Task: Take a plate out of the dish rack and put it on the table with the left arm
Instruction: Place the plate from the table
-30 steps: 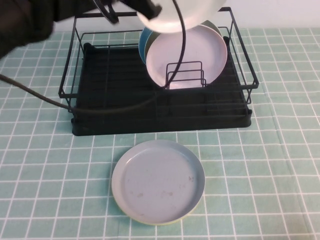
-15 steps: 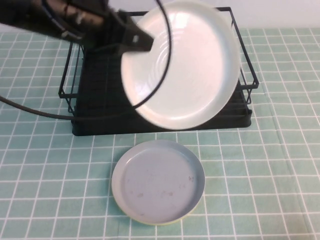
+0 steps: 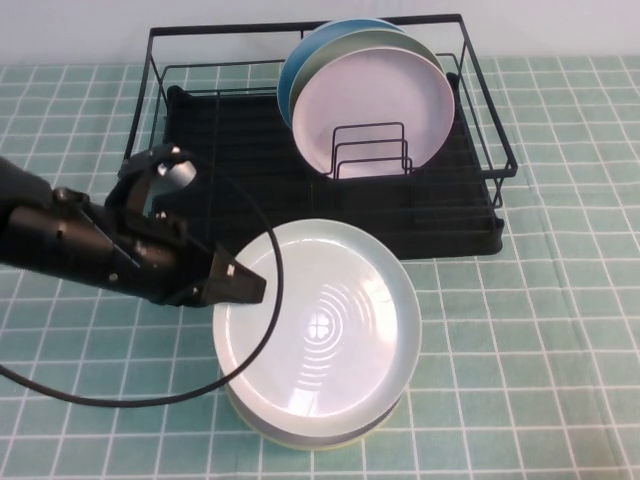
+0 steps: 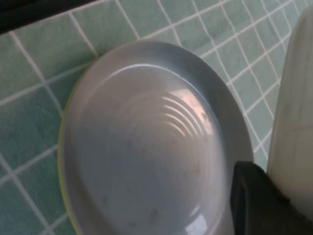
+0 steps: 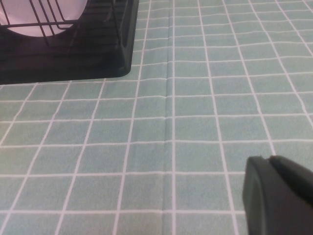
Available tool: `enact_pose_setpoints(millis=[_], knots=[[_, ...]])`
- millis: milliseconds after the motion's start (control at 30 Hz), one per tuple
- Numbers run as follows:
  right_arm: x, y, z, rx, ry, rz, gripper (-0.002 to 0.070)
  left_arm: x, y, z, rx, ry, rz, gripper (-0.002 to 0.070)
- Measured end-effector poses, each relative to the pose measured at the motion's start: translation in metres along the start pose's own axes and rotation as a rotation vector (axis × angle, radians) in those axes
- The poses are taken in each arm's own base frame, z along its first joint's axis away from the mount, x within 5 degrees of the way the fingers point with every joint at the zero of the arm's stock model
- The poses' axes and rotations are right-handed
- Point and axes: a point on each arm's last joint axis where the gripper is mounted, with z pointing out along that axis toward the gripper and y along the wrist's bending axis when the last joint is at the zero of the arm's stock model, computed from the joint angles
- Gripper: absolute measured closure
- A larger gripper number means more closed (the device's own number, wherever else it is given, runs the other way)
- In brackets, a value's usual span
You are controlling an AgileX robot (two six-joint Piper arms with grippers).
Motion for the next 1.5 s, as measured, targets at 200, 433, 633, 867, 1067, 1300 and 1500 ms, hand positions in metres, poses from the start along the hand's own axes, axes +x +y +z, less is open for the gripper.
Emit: enact_pose_setpoints(millis=[200, 433, 633, 867, 1067, 1300, 1500], knots=[[0.0, 0.0, 0.0, 0.0, 0.0, 0.0, 0.0694, 0.005, 0.01, 0.005, -0.073, -0.052, 0.019, 0.0607], [0.0, 0.0, 0.0, 0.0, 0.0, 0.0, 0.0694, 0.009, 0.022, 0.019, -0.062, -0.02, 0.005, 0.0607], [0.0, 0.0, 0.0, 0.0, 0.0, 0.0, 0.0694, 0.012, 0.031, 0.032, -0.03, -0.003, 0.011, 0.0607], [0.0, 0.0, 0.0, 0.0, 0.0, 0.0, 0.0694, 0.013, 0.03, 0.038, -0.014, 0.005, 0.067, 0.0473], [0.0, 0.0, 0.0, 0.0, 0.0, 0.0, 0.0694, 0.013, 0.023, 0.044, -0.009, 0.017, 0.112, 0.0277], [0.0, 0.0, 0.0, 0.0, 0.0, 0.0, 0.0694, 0.005, 0.025, 0.038, -0.065, 0.074, 0.197, 0.0244], [0.0, 0.0, 0.0, 0.0, 0.0, 0.0, 0.0694, -0.017, 0.013, 0.008, -0.182, 0.084, 0.301, 0.0243]])
